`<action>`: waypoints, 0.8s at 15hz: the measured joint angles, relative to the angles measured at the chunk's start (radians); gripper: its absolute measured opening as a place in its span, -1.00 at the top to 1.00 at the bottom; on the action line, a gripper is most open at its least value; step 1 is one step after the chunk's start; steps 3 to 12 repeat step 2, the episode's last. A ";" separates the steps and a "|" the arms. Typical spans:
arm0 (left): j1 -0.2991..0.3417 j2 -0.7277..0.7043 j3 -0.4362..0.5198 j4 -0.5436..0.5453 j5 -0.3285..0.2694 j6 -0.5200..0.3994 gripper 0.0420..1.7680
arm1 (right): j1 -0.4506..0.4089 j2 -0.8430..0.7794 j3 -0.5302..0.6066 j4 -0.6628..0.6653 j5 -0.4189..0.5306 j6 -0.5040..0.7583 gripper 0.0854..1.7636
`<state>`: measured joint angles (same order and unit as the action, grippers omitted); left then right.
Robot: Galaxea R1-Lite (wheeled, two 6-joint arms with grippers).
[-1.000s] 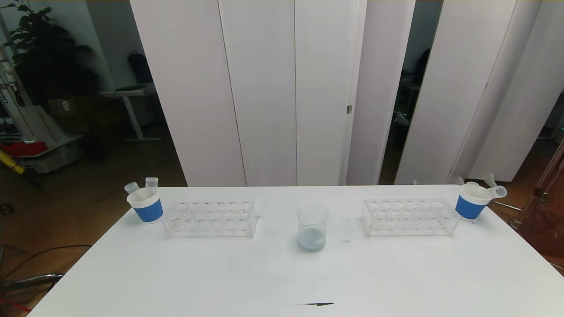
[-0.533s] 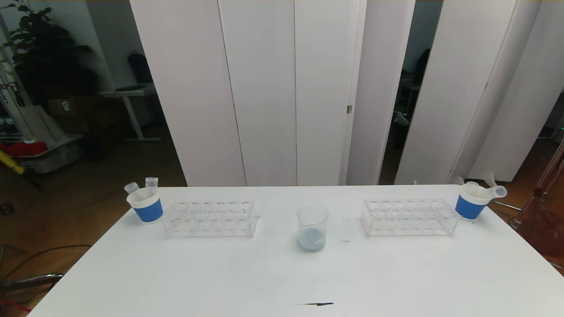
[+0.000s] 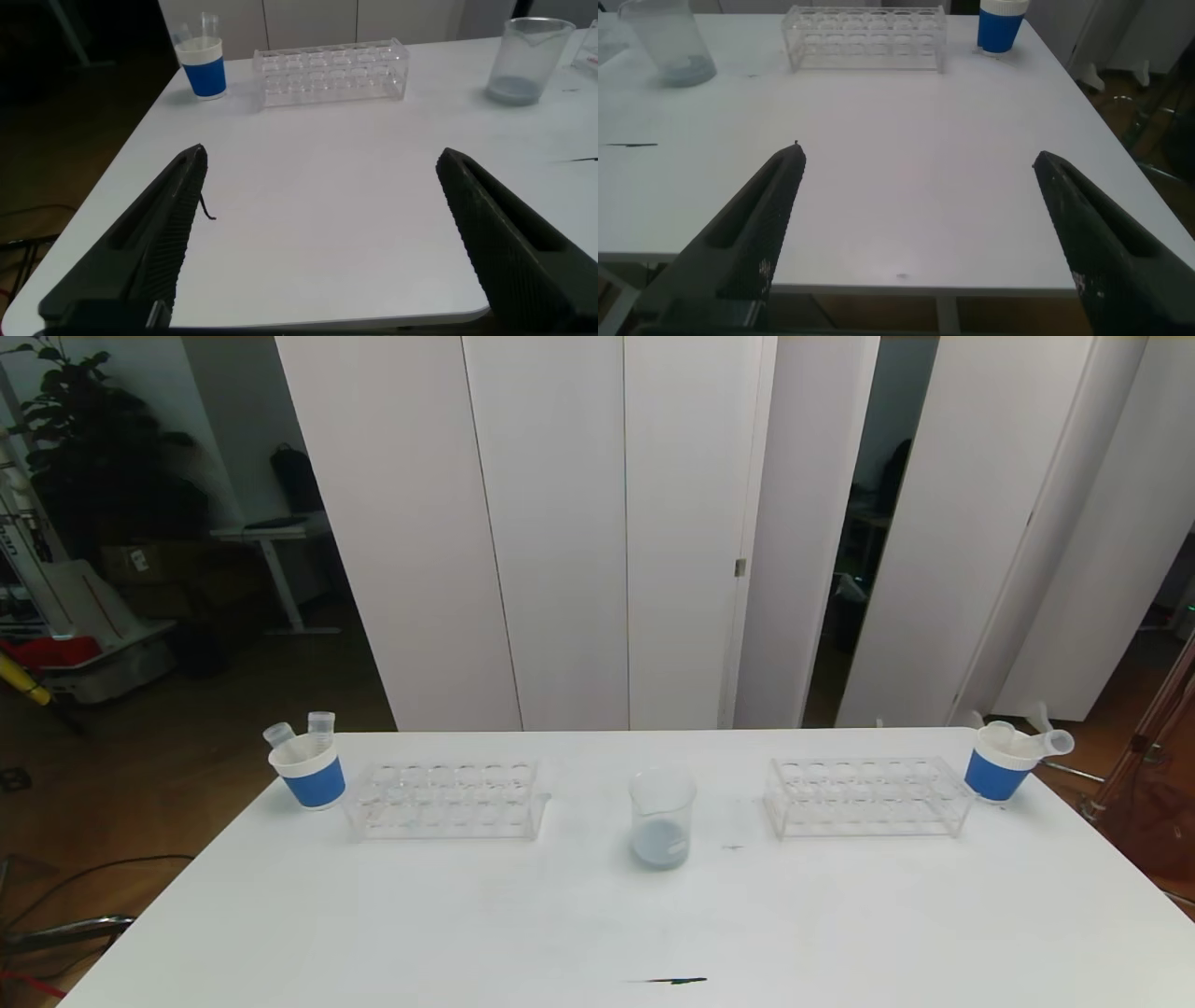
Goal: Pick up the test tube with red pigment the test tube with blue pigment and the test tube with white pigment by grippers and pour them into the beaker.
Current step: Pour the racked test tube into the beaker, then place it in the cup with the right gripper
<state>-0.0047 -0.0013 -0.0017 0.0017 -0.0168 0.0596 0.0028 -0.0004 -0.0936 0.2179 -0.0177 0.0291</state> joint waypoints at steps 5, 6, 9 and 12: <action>0.000 0.000 0.000 0.000 0.000 0.000 -0.98 | 0.000 0.000 0.000 0.000 0.000 -0.001 -0.98; 0.000 0.000 0.000 0.000 0.000 0.000 -0.98 | 0.000 0.000 0.000 0.000 0.000 -0.001 -0.98; 0.000 0.000 0.000 0.000 0.000 0.000 -0.98 | 0.000 0.000 0.000 0.000 0.000 -0.001 -0.98; 0.000 0.000 0.000 0.000 0.000 0.000 -0.98 | 0.000 0.000 0.000 0.000 0.000 -0.001 -0.98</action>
